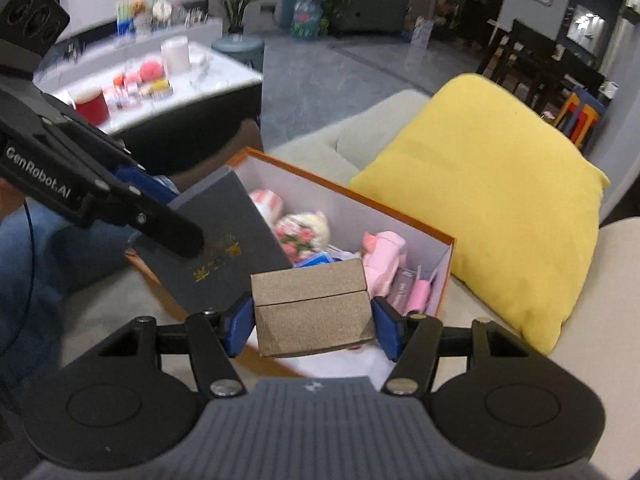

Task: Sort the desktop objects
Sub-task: 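Carry the grey box and brown box over the orange box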

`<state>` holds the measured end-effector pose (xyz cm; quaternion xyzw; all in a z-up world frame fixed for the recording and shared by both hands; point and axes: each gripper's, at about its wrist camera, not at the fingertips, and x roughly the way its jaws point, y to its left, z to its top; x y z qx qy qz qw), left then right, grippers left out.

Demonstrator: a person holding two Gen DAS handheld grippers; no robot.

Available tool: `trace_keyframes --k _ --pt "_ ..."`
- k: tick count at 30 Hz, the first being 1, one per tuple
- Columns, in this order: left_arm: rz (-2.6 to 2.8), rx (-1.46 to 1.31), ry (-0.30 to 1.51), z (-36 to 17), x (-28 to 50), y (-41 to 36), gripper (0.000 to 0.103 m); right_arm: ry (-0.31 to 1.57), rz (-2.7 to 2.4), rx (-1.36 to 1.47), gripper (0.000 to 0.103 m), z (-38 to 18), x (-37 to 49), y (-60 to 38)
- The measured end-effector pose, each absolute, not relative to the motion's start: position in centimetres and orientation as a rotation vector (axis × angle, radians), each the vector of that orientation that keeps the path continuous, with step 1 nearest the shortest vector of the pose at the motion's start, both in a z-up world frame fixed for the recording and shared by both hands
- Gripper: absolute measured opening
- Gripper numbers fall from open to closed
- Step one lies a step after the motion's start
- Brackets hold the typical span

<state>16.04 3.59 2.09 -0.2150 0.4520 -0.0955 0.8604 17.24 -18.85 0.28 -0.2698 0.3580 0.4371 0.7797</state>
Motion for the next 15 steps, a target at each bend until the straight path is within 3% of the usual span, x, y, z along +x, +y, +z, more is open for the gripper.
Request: trace_keyframes --k 15 --pt "-0.232 -0.517 1.122 -5.4 21.7 2.6 0.04 1.061 1.189 -1.04 0.064 -7.5 23.5 -15.2"
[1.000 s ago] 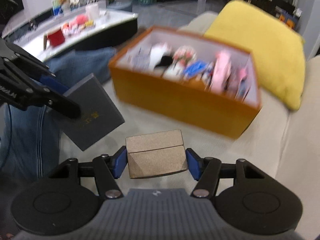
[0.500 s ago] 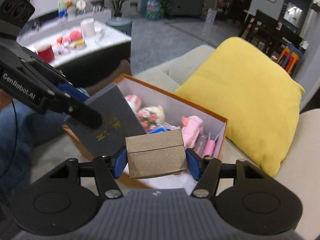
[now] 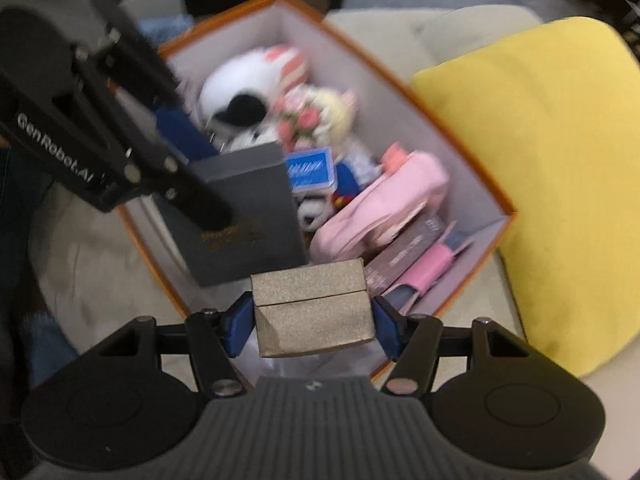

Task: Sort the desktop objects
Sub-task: 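Carry the grey box and brown box over the orange box, then lower both boxes into the orange box and open both tools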

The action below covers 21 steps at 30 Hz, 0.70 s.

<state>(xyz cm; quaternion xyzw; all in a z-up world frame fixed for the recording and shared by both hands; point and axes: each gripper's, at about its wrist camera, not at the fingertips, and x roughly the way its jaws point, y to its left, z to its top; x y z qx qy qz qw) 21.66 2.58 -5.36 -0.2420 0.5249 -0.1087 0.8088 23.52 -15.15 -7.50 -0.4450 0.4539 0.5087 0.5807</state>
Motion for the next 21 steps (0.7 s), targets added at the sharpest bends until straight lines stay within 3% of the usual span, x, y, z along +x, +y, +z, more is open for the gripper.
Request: trace_keyframes --k 9,21 --pt "-0.218 -0.59 1.179 -7.7 22.7 2.1 0.04 1.168 1.286 -1.265 0.064 -10.3 24.3 -13.1" --pt "-0.096 -0.657 1.208 -9.7 23.4 -0.1 0.04 1.226 1.283 -1.328 0.064 -11.6 24.2 -13.7"
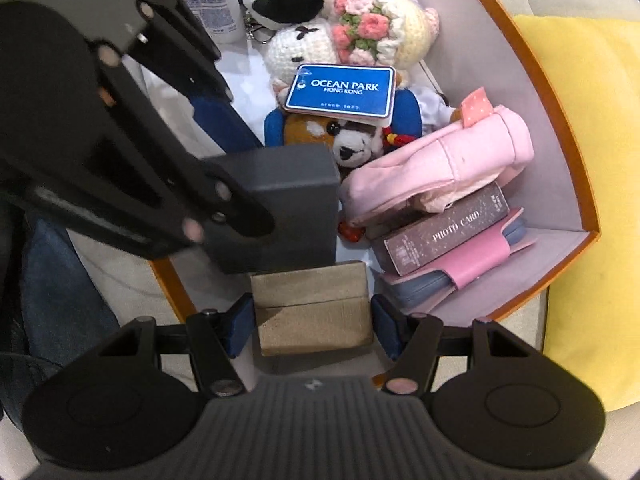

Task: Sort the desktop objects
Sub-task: 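Lower both boxes into the orange box and open both tools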

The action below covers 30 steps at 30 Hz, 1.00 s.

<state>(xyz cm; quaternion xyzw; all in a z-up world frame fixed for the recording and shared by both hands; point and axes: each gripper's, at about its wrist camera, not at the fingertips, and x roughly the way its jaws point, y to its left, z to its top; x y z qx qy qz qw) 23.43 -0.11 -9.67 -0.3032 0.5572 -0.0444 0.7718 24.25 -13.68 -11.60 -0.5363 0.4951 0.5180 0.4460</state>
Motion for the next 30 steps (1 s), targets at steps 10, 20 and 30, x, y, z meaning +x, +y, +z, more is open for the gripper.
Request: trace_keyframes --k 10,20,30 --pt "-0.025 -0.639 1.195 -9.2 23.6 -2.2 0.037 1.149 1.253 -1.198 0.065 -8.5 23.5 -16.9" --pt "-0.051 -0.66 1.231 -9.0 24.5 -3.6 0.044 1.061 1.231 -1.103 0.065 -6.2 23.2 -17.7" --pt "-0.048 -0.601 1.21 -7.7 23.9 -2.7 0.046 1.037 1.196 -1.088 0.065 -6.1 22.9 -18.5"
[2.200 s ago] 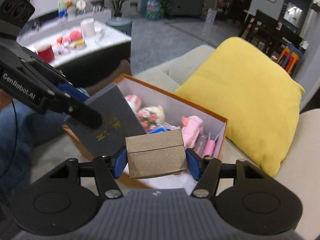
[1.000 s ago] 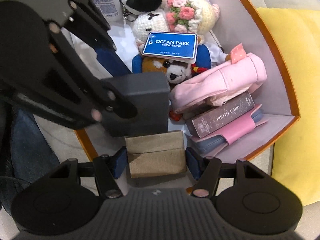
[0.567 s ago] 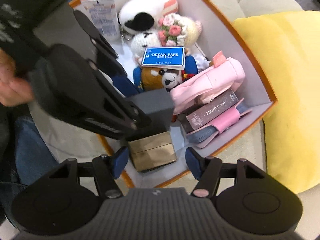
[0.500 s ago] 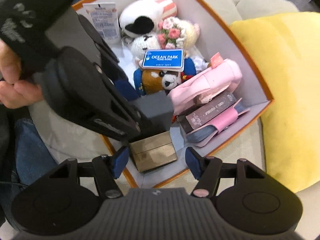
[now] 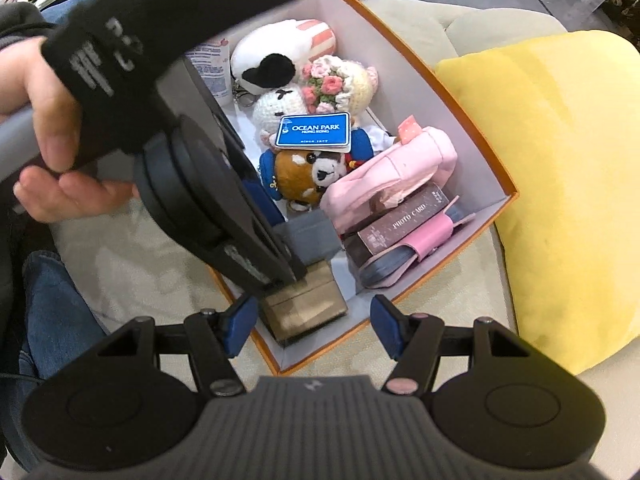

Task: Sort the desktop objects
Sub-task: 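Lower both boxes into the orange box and open both tools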

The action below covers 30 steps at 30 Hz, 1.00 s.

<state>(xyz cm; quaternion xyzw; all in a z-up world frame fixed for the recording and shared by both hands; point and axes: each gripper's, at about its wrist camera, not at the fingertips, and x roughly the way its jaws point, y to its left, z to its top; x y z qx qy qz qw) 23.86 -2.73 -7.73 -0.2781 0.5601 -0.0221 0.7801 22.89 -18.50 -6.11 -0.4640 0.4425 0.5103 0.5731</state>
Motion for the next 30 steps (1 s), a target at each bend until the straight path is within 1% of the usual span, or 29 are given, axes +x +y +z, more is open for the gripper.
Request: trace_keyframes --k 5,10,18,22,24,26,27,28,30 --pt "-0.042 -0.54 1.183 -4.9 22.6 -2.0 0.046 1.017 1.169 -1.091 0.065 -5.1 21.8 -18.8" --pt "-0.044 -0.467 1.138 -0.9 18.6 -1.6 0.046 0.985 1.117 -1.107 0.065 -3.6 19.7 -19.2" --pt "0.007 -0.296 1.013 3.6 14.0 -2.9 0.046 0.903 1.021 -1.022 0.065 -1.4 15.3 -19.8" --pt "0.034 -0.222 0.931 5.7 11.0 -2.9 0.047 0.848 0.998 -0.879 0.066 -0.3 13.1 -20.2" --pt "0.044 -0.181 0.888 5.7 10.3 -3.3 0.048 0.825 0.954 -0.798 0.071 -0.2 12.2 -20.1" --pt "0.053 -0.153 0.846 5.9 9.2 -3.5 0.049 0.801 0.901 -0.698 0.072 -0.3 11.8 -20.1" --pt "0.053 -0.146 0.828 5.6 9.0 -3.6 0.049 0.804 0.874 -0.643 0.074 -0.5 11.9 -20.1" --pt "0.051 -0.145 0.805 4.9 8.8 -3.8 0.051 0.806 0.849 -0.584 0.075 -0.6 12.0 -20.1" --pt "0.065 -0.138 0.769 4.9 7.9 -3.6 0.056 0.802 0.809 -0.44 0.082 -1.0 11.9 -20.5"
